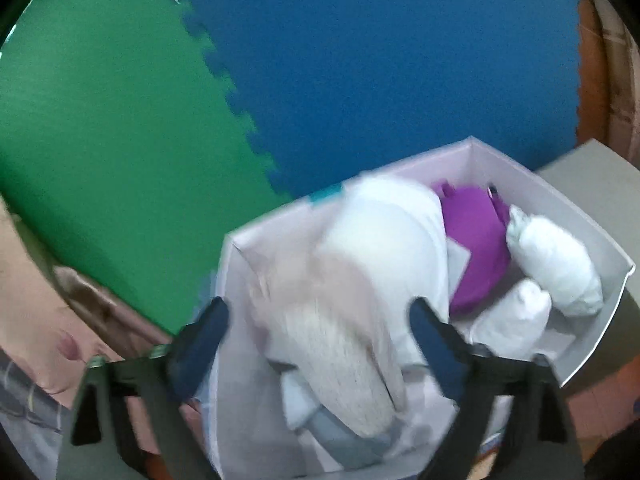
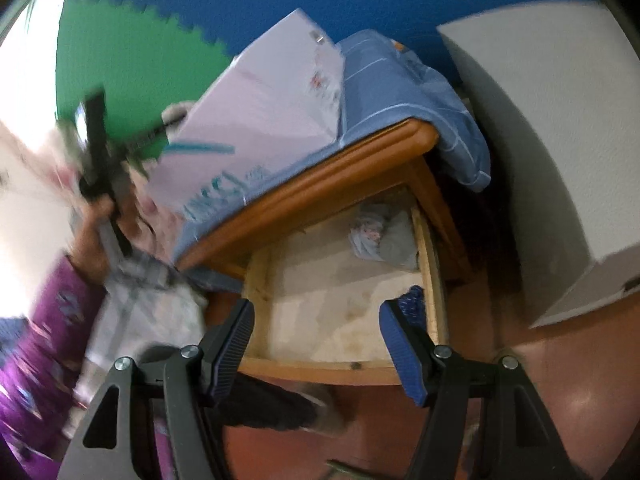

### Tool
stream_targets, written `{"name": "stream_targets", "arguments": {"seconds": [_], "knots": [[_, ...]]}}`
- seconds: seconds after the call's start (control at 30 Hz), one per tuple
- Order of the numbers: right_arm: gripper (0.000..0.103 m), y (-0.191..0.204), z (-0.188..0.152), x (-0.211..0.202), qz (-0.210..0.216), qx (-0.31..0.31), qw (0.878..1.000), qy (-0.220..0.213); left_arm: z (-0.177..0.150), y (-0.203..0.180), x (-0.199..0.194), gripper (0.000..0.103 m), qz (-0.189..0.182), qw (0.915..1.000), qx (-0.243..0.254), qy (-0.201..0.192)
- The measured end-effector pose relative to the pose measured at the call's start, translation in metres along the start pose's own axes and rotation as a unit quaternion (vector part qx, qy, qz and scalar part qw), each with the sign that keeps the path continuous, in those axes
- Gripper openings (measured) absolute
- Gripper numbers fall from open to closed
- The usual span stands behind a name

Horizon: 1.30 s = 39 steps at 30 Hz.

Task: Take underwear out of drawer
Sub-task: 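Carry the hexagon-print cloth into the shoe box and open the left gripper, then withdraw the left tool from the shoe box, then lower the right gripper into the drawer and grasp the pale blue pink-trimmed sock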

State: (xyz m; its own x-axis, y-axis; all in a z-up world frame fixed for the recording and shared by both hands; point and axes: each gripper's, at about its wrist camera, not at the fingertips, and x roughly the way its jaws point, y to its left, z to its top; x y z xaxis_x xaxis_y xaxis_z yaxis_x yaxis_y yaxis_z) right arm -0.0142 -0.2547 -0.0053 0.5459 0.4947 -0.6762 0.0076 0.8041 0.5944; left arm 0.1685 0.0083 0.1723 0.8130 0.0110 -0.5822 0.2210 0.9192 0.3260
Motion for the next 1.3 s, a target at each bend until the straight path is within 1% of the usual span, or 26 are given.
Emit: {"name": "stream_targets", "arguments": {"seconds": [0.07, 0.13, 0.2, 0.23, 0.27, 0.3, 0.33, 0.37, 0.43, 0.47, 0.5, 0.53, 0.57, 0.6, 0.63, 0.67, 0.73, 0.77, 0.87, 0.9, 0.93, 0.97, 1.03, 1.13, 1.2, 1.3], "knots": [[0.067, 0.016, -0.004, 0.01, -0.028, -0.047, 0.998, 0.015, 0.001, 0.009, -0.018, 0.098, -0.003, 0.9993, -0.024, -0.029], [0.067, 0.03, -0.008, 0.024, -0.05, -0.095, 0.994, 0.036, 0.001, 0.02, -0.031, 0.098, -0.007, 0.9977, -0.051, -0.045], [0.067, 0.046, -0.013, 0.04, -0.076, -0.161, 0.982, 0.059, -0.008, 0.037, -0.054, 0.099, -0.007, 0.993, -0.094, -0.072], [0.067, 0.055, -0.014, 0.049, -0.093, -0.2, 0.973, 0.068, -0.014, 0.043, -0.064, 0.1, -0.007, 0.9905, -0.109, -0.084], [0.067, 0.065, -0.016, 0.059, -0.116, -0.247, 0.959, 0.077, -0.027, 0.053, -0.081, 0.102, -0.007, 0.9862, -0.129, -0.104], [0.067, 0.072, -0.017, 0.069, -0.135, -0.284, 0.945, 0.084, -0.035, 0.057, -0.091, 0.102, -0.007, 0.9838, -0.138, -0.114], [0.067, 0.08, -0.018, 0.084, -0.16, -0.334, 0.924, 0.096, -0.049, 0.062, -0.105, 0.102, -0.006, 0.9809, -0.146, -0.128], [0.067, 0.083, -0.019, 0.095, -0.178, -0.364, 0.908, 0.104, -0.057, 0.064, -0.112, 0.102, -0.003, 0.9797, -0.149, -0.134], [0.065, 0.085, -0.022, 0.126, -0.215, -0.424, 0.871, 0.126, -0.087, 0.072, -0.131, 0.102, 0.009, 0.9752, -0.165, -0.148], [0.052, 0.082, -0.026, 0.145, -0.229, -0.451, 0.85, 0.145, -0.104, 0.077, -0.138, 0.102, 0.008, 0.9727, -0.176, -0.151], [0.035, 0.078, -0.028, 0.165, -0.243, -0.466, 0.834, 0.168, -0.116, 0.08, -0.14, 0.102, 0.006, 0.9711, -0.185, -0.151], [0.029, 0.072, -0.028, 0.18, -0.252, -0.471, 0.825, 0.186, -0.126, 0.083, -0.142, 0.102, 0.005, 0.9695, -0.194, -0.149], [0.026, 0.066, -0.03, 0.198, -0.262, -0.477, 0.814, 0.203, -0.138, 0.087, -0.143, 0.102, 0.002, 0.9678, -0.206, -0.145], [0.026, 0.062, -0.031, 0.208, -0.274, -0.489, 0.803, 0.203, -0.15, 0.092, -0.143, 0.102, -0.001, 0.9655, -0.22, -0.139], [0.026, 0.06, -0.032, 0.219, -0.288, -0.503, 0.79, 0.199, -0.157, 0.094, -0.143, 0.102, -0.004, 0.9641, -0.226, -0.138], [0.026, 0.059, -0.031, 0.23, -0.298, -0.514, 0.78, 0.198, -0.164, 0.096, -0.144, 0.102, -0.005, 0.9627, -0.232, -0.139], [0.026, 0.058, -0.031, 0.247, -0.311, -0.529, 0.765, 0.196, -0.175, 0.098, -0.14, 0.102, -0.003, 0.9594, -0.247, -0.136], [0.026, 0.059, -0.032, 0.257, -0.321, -0.544, 0.751, 0.194, -0.178, 0.099, -0.135, 0.102, -0.007, 0.9583, -0.253, -0.132], [0.027, 0.056, -0.039, 0.282, -0.348, -0.581, 0.711, 0.19, -0.185, 0.095, -0.125, 0.102, -0.014, 0.9584, -0.259, -0.12], [0.027, 0.054, -0.042, 0.289, -0.357, -0.591, 0.699, 0.185, -0.186, 0.091, -0.12, 0.102, -0.018, 0.9604, -0.254, -0.114], [0.027, 0.054, -0.043, 0.295, -0.363, -0.6, 0.69, 0.18, -0.186, 0.087, -0.117, 0.102, -0.019, 0.9627, -0.246, -0.11], [0.027, 0.054, -0.043, 0.301, -0.366, -0.604, 0.686, 0.175, -0.188, 0.083, -0.116, 0.102, -0.018, 0.9649, -0.24, -0.106], [0.027, 0.052, -0.041, 0.308, -0.37, -0.604, 0.686, 0.167, -0.188, 0.079, -0.113, 0.102, -0.021, 0.9669, -0.233, -0.101], [0.028, 0.05, -0.033, 0.318, -0.379, -0.604, 0.685, 0.15, -0.187, 0.075, -0.11, 0.102, -0.03, 0.9669, -0.232, -0.102], [0.033, 0.047, -0.027, 0.326, -0.38, -0.599, 0.689, 0.153, -0.187, 0.075, -0.108, 0.102, -0.032, 0.9667, -0.234, -0.098], [0.035, 0.042, -0.023, 0.337, -0.377, -0.601, 0.687, 0.155, -0.188, 0.076, -0.103, 0.102, -0.036, 0.9666, -0.238, -0.089]]}}
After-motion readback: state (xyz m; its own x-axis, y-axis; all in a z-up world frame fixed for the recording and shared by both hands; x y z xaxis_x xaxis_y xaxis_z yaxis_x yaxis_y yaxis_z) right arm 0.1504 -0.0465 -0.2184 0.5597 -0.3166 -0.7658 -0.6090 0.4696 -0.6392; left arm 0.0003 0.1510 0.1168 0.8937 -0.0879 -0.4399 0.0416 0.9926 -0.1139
